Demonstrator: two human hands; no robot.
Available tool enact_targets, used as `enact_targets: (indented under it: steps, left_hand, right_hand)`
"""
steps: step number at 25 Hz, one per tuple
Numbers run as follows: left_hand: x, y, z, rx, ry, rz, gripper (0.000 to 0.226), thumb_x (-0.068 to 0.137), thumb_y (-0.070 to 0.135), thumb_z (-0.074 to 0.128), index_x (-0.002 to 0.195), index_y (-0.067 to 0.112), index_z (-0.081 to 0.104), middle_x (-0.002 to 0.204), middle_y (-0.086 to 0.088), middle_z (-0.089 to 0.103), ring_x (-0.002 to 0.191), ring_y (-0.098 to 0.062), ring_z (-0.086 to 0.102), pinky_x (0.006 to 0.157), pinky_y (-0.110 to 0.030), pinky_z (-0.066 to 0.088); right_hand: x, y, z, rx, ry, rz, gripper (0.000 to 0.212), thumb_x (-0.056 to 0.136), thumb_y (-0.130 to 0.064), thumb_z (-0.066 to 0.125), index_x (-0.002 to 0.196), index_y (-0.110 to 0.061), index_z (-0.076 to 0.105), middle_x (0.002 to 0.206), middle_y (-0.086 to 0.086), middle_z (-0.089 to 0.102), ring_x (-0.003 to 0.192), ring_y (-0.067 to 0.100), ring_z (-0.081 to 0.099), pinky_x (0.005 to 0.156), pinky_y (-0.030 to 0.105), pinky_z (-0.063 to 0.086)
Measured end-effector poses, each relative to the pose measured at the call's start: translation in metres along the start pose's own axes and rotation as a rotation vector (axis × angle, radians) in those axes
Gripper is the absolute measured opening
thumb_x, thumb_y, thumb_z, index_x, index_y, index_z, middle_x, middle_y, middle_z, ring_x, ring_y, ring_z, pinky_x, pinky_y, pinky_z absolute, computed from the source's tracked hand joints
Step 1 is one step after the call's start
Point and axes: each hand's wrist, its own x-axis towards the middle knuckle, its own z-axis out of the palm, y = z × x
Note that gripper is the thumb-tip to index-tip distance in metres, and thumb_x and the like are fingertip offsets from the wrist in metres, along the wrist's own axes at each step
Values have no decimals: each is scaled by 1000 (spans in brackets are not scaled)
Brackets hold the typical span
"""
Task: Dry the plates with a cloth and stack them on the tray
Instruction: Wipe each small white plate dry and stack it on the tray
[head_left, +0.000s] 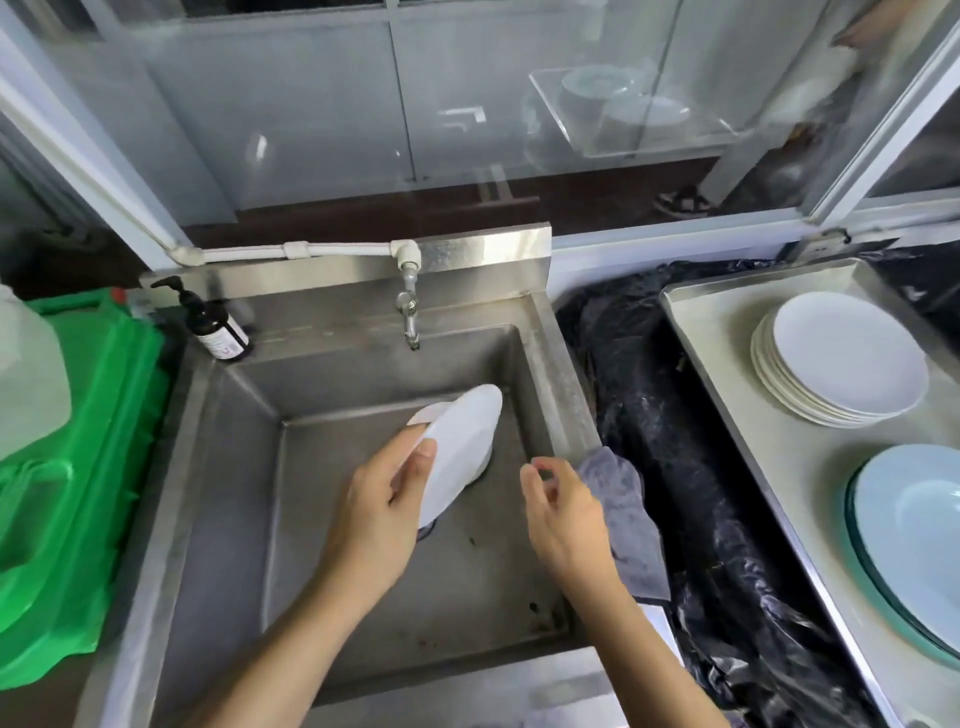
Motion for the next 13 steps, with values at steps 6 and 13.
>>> enact_targets:
  steps: [6, 13]
  left_hand:
    - [-25, 14, -4, 467, -194, 483, 28, 97, 35, 57, 124, 35, 63, 102, 12, 75, 89, -10, 70, 68, -32, 59]
    - [-44, -8, -20, 495, -357, 376, 35, 97, 41, 58, 132, 42, 60, 138, 24, 56, 125, 0, 53, 95, -24, 51]
  right_hand:
    - [13, -61, -20, 285, -130, 212, 37, 100, -38, 56, 81, -11, 70, 60, 5, 71, 59, 21, 70, 62, 40, 63]
    - [0, -40, -5, 295, -58, 132, 27, 96, -9, 59, 71, -5, 68, 89, 27, 72, 84, 38, 74, 69, 50, 65]
